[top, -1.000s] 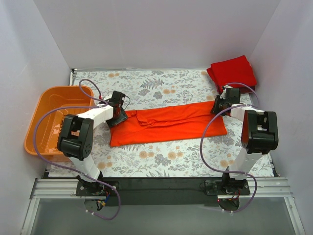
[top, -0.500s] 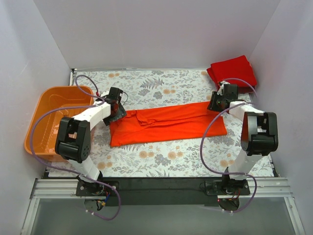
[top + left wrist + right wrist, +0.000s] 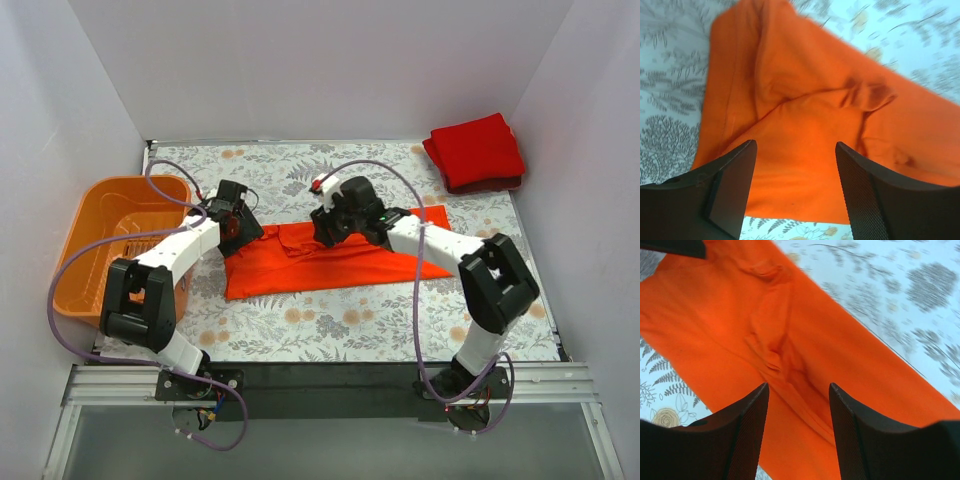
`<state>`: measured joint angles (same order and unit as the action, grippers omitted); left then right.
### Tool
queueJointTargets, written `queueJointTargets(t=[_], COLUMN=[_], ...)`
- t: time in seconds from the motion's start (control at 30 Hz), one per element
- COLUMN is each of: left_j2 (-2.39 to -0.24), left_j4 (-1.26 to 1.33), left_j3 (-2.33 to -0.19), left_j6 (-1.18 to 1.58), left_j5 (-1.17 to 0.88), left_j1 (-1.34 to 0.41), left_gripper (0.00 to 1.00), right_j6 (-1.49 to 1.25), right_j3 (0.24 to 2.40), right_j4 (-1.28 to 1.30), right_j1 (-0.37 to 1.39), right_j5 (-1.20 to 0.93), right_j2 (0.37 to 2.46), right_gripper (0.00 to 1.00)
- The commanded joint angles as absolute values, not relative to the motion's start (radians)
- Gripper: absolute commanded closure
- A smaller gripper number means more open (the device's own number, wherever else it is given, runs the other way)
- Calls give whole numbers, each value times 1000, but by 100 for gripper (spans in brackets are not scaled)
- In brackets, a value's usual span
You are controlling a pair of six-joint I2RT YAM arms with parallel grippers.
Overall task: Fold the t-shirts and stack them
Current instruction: Fold the tshirt
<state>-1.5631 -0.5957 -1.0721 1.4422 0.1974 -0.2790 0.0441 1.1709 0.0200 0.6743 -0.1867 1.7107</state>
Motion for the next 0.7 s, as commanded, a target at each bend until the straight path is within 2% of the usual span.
queueJointTargets(t=[0.0,0.23,0.3,0.67], left_j2=[-1525,-1514,-1516,-1508], left_j4=[-578,-575,-575,-591], left_j3=[-1005,-910,-893,-847], left_j6=[1477,1486,1493,1491], left_j5=[152,147,147,170], left_j1=[-282,-282,-284,-284], left_gripper=[38,42,42,42], right_j6=[153,225,242,291], right_j3=[1264,1380,1397,1447], right_j4=[-18,-17,-15,-2], right_j1=[742,853,862,876], right_j5=[-150,-63,-52,46], right_j2=[1802,1954,1993,2078], right_gripper=[39,36,33,33])
